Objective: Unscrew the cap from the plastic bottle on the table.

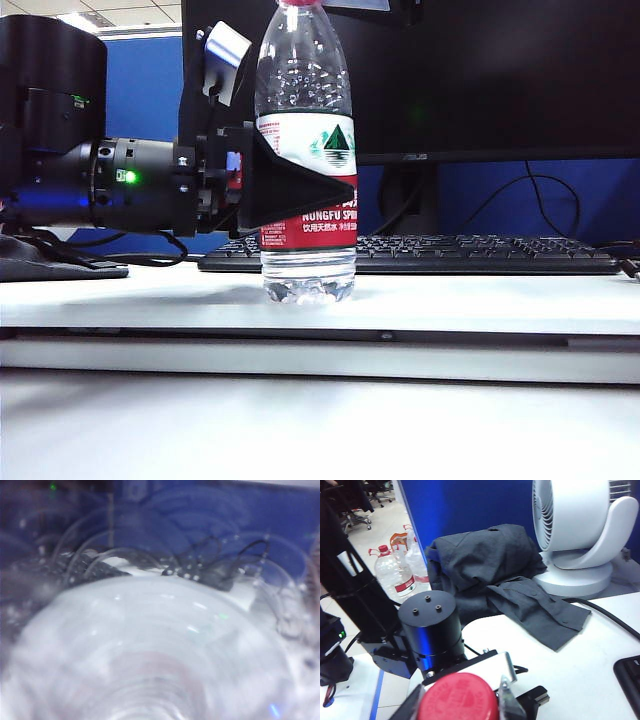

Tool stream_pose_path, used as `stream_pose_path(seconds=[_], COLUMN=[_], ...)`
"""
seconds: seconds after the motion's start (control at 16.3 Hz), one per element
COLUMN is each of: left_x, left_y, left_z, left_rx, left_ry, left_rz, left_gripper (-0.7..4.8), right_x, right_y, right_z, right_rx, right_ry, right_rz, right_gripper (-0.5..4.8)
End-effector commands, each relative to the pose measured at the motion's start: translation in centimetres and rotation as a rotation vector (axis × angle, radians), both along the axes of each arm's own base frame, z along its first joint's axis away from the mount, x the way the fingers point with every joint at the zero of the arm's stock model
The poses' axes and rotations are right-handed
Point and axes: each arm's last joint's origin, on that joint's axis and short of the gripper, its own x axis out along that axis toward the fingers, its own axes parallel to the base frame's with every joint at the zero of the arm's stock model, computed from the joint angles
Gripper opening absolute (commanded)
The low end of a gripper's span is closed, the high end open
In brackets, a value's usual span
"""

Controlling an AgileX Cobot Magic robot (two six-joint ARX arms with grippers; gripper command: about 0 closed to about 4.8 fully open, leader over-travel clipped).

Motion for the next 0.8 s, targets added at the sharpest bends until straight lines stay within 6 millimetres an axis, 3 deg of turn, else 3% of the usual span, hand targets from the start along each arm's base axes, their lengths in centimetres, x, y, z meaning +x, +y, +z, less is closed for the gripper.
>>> stream_pose_path(seconds=[0.06, 0.18, 0.25, 0.31, 0.49, 0.61, 0.8], left_x=[0.4, 0.4, 0.4, 0.4, 0.4, 0.4, 0.4], left_y=[0.1, 0.1, 0.1, 0.1, 0.1, 0.1, 0.1], left_z=[0.2, 0.2, 0.2, 0.2, 0.2, 0.2, 0.2], left_rx=[-0.007, -0.007, -0.007, -0.007, -0.007, -0.007, -0.005], left_ry=[0.0, 0.0, 0.0, 0.001, 0.001, 0.001, 0.003], left_rz=[0.068, 0.068, 0.069, 0.068, 0.068, 0.069, 0.072], left_gripper=[2.76, 2.77, 2.77, 2.77, 2.76, 2.77, 2.77], right_x=[-1.1, -1.1, -1.2, -1.2, -1.6, -2.1, -3.1], right_y=[0.1, 0.1, 0.1, 0.0, -0.5, -1.2, -1.8], right_z=[-3.0, -3.0, -2.8, -2.5, -1.2, 0.1, 1.8], right_rx=[-0.116, -0.115, -0.116, -0.127, -0.105, -0.103, -0.078], right_ry=[0.305, 0.303, 0.291, 0.269, 0.229, 0.175, 0.154], right_rz=[0.044, 0.044, 0.03, -0.018, -0.087, -0.248, -0.481], right_gripper=[1.54, 1.73, 2.34, 2.58, 2.87, 3.34, 3.38])
